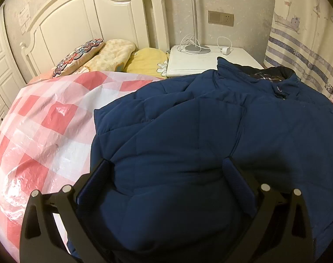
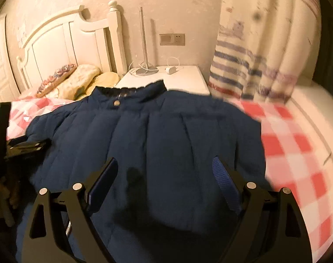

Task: Fold large clothes

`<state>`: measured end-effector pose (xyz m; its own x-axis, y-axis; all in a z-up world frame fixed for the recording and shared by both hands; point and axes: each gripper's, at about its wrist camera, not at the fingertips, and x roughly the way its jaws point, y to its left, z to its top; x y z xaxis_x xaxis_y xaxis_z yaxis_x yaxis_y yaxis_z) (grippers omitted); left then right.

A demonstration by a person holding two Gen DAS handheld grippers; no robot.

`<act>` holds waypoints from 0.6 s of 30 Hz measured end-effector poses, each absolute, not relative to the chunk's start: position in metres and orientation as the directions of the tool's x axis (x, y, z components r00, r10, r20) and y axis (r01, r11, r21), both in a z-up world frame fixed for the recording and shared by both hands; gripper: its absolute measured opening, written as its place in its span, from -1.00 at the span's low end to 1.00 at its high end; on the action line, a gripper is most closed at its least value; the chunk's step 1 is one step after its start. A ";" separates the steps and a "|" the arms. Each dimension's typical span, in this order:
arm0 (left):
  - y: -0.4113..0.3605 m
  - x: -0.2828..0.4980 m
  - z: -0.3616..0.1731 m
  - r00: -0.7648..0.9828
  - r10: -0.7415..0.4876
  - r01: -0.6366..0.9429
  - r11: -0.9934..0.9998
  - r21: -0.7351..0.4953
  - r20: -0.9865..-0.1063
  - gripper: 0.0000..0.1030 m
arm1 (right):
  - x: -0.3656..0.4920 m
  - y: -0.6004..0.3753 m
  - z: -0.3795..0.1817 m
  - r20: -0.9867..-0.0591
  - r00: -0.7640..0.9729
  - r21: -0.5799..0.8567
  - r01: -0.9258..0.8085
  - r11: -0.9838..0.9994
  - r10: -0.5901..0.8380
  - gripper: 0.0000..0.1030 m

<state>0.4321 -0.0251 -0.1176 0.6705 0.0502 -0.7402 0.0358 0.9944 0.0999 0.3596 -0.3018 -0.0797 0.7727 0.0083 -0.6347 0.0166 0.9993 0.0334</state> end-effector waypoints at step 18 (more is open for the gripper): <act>-0.028 0.381 -0.066 0.861 0.086 -0.024 0.991 0.128 -0.502 0.95 | 0.440 -0.293 -0.118 -0.702 0.707 -0.070 0.054 0.996 -0.087 0.79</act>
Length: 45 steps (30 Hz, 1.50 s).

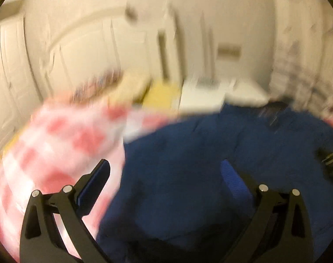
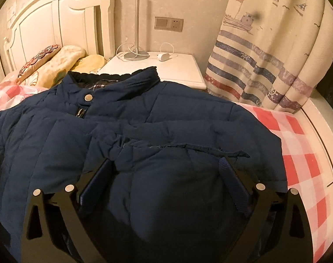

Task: Fold large clothes

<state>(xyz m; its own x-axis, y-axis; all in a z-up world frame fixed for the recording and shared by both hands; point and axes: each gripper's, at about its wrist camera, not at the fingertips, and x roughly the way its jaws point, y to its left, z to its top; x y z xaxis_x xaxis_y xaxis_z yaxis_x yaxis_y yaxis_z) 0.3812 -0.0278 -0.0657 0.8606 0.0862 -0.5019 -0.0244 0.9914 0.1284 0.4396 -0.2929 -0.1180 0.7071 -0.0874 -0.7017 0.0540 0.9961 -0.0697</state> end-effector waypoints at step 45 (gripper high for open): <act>-0.034 0.232 -0.116 0.570 -0.074 0.206 0.977 0.055 -0.818 0.95 | 0.256 -0.275 -0.122 -0.819 0.557 0.095 -0.105 0.990 0.138 0.91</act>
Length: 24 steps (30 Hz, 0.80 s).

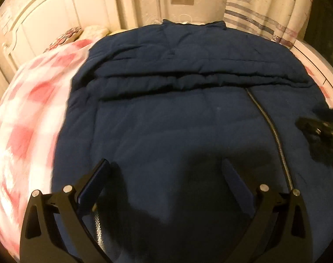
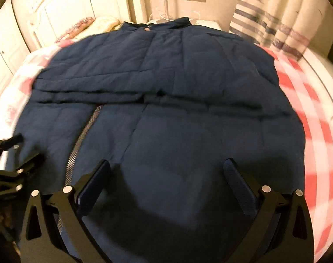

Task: Fold large clothes

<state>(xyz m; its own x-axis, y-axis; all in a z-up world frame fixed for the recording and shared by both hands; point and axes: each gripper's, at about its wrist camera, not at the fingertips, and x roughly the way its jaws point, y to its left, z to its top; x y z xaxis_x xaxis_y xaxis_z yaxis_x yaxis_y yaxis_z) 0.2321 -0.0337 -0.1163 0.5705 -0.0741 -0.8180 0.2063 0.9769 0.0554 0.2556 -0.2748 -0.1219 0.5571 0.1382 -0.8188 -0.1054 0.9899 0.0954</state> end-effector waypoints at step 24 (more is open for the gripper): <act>-0.037 0.162 -0.123 0.633 -0.090 0.270 0.957 0.110 -0.769 0.95 | 0.150 -0.259 -0.131 -0.759 0.631 0.038 -0.200 0.979 0.158 0.91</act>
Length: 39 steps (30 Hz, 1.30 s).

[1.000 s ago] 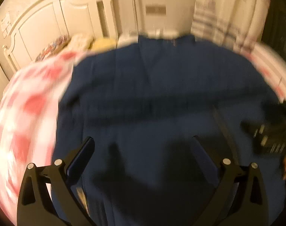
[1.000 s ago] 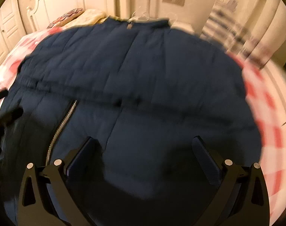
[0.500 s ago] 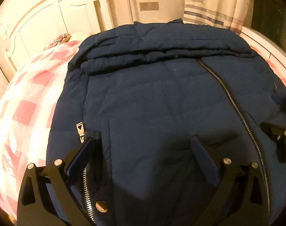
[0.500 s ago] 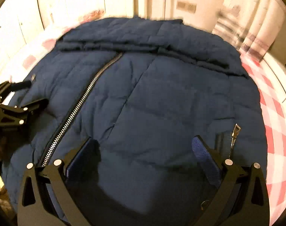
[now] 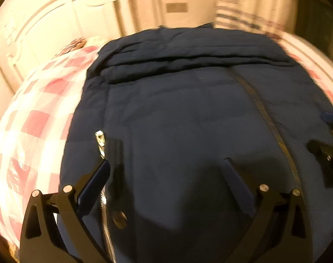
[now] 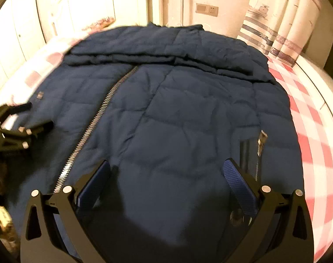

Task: Fold large clothes

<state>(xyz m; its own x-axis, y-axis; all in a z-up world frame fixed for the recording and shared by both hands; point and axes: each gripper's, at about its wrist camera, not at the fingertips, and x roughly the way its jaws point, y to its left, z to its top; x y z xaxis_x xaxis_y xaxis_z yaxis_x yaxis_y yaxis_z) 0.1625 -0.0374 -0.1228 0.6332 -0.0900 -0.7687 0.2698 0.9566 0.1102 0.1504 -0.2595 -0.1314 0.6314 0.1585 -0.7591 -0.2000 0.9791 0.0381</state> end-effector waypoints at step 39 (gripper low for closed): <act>-0.003 0.070 -0.121 0.654 -0.184 0.326 0.944 0.054 -0.734 0.96 | 0.045 -0.259 -0.132 -0.708 0.689 -0.094 -0.308 0.947 0.154 0.91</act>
